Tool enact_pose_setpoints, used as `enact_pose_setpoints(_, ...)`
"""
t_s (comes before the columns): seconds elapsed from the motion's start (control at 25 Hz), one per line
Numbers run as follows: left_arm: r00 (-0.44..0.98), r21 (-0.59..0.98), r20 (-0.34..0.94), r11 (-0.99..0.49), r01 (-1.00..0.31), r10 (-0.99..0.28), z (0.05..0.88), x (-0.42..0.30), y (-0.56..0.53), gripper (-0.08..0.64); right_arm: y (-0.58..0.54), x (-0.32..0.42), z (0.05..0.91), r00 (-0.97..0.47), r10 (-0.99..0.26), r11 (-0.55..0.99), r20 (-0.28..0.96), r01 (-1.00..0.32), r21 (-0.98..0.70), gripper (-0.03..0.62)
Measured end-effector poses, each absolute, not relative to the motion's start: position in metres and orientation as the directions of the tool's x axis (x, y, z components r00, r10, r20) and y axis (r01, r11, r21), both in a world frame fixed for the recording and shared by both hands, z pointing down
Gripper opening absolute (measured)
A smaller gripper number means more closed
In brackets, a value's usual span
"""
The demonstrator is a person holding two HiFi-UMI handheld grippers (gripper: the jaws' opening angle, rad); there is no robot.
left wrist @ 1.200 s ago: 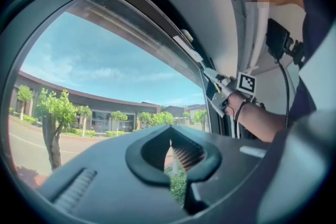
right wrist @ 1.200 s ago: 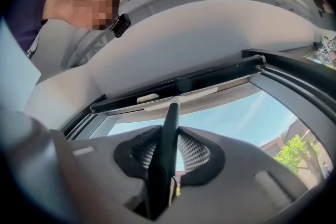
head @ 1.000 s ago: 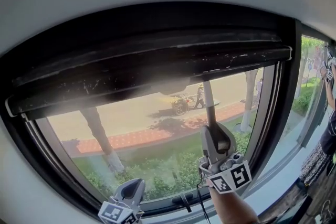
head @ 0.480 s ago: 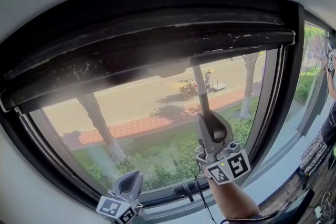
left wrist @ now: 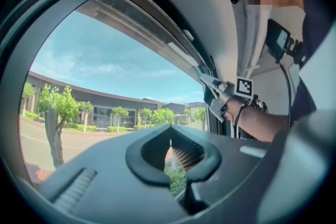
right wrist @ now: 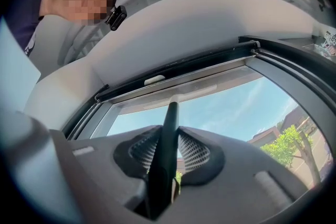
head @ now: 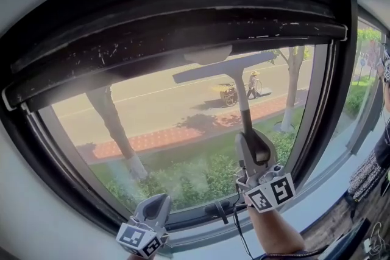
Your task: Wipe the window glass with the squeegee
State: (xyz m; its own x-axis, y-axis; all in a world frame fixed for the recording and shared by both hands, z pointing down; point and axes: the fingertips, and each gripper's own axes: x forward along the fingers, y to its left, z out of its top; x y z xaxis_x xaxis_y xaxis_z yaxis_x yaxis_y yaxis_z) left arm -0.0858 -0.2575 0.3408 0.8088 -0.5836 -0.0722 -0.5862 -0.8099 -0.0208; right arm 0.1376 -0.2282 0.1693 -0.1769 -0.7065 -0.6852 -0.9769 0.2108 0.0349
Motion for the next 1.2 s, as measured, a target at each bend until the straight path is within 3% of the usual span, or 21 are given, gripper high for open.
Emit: enact_pose_setpoints(1.2,0.784,0.031,-0.030,-0.785,-0.619,-0.620,0.382,-0.109,-0.223,0.005,-0.208,0.138,0.279,-0.158,-0.818,0.210,-0.553,-0.977,-0.033,0.101)
